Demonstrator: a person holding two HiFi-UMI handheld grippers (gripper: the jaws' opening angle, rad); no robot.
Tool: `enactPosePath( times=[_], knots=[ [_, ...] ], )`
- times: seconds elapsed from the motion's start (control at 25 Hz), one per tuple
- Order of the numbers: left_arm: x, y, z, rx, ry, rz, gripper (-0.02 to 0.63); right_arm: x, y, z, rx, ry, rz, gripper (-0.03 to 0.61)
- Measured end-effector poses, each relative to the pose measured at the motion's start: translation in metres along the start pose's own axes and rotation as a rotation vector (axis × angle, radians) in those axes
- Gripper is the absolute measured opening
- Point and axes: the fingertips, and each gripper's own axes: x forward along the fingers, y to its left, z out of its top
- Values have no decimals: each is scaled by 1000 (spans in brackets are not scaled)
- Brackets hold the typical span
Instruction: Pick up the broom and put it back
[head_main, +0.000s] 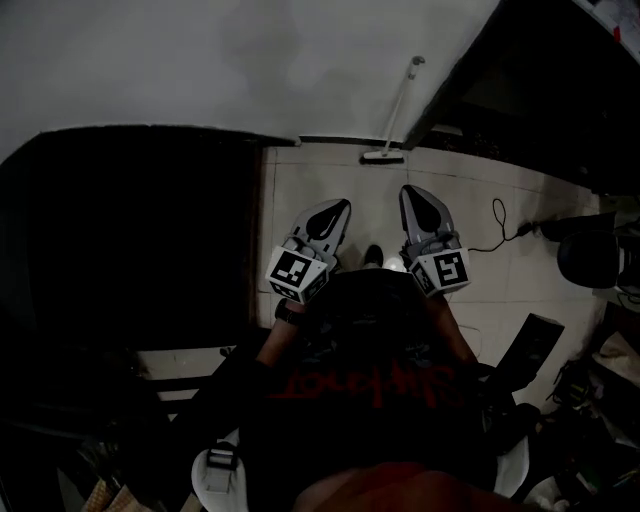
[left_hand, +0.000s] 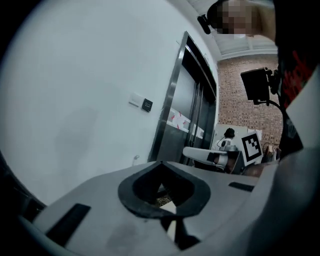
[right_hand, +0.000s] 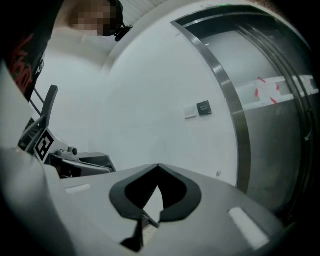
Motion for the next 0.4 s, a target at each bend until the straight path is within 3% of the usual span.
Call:
enactPosePath(
  times=[0.24, 0.4],
  knots=[
    [16, -2, 3, 87, -2, 0, 31, -3, -6, -13, 13, 16, 45, 0],
    [22, -5, 11, 53, -28, -3, 13, -6, -7, -15, 13, 43, 75, 0]
  ],
)
